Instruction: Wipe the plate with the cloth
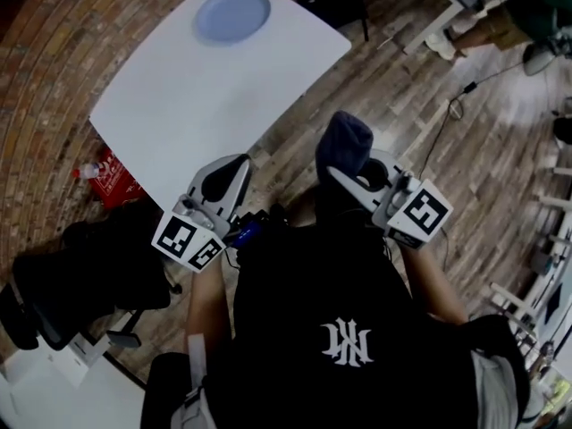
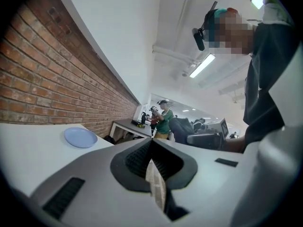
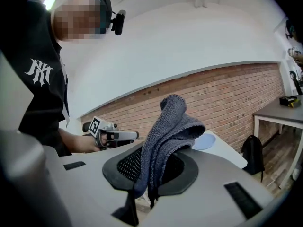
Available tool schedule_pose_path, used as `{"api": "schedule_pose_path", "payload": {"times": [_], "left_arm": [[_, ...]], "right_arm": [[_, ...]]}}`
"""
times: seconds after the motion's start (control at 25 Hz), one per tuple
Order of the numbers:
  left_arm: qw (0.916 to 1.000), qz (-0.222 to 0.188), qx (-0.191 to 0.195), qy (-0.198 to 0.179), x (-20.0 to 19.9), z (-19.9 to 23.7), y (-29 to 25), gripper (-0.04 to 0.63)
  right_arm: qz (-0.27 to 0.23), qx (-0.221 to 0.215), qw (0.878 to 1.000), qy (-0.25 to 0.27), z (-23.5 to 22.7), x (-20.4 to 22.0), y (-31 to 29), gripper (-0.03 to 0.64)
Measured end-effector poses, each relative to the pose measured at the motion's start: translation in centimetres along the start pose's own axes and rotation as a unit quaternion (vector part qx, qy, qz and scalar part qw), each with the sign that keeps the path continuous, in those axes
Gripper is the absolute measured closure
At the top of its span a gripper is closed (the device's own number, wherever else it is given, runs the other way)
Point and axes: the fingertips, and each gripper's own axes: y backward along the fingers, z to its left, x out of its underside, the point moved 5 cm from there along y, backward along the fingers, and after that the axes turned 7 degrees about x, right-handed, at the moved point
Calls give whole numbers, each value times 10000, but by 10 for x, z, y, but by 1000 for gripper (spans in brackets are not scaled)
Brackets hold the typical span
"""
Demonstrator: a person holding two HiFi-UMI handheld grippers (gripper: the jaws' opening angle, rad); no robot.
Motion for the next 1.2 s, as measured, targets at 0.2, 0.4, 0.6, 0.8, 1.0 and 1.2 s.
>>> {"api": "schedule_pose_path", "payload": {"times": [0.2,0.4,0.6,0.8,1.0,1.2], "left_arm": [[9993,13,-329,-171,-10,4,-55,592],[9981,-21,-504,-342,-32,2,-117,592],[9952,-127,-887,-383,-45,-3,-156,592],[9912,-36,-1290,-285,-39,0,-168,592],[9886,-34,-1501,-133,-41,16,-168,592],[9884,-309,-1490,11,-47,46,-172,592]], "right_arm": [[39,-329,9991,268,-69,-13,1,541],[-95,-554,9979,316,-130,-38,15,541],[57,-925,9952,322,-177,-45,25,541],[176,-1267,9912,330,-207,-42,15,541],[229,-1443,9891,207,-220,-42,-7,541],[451,-1547,9866,243,-234,-39,-39,541]]}}
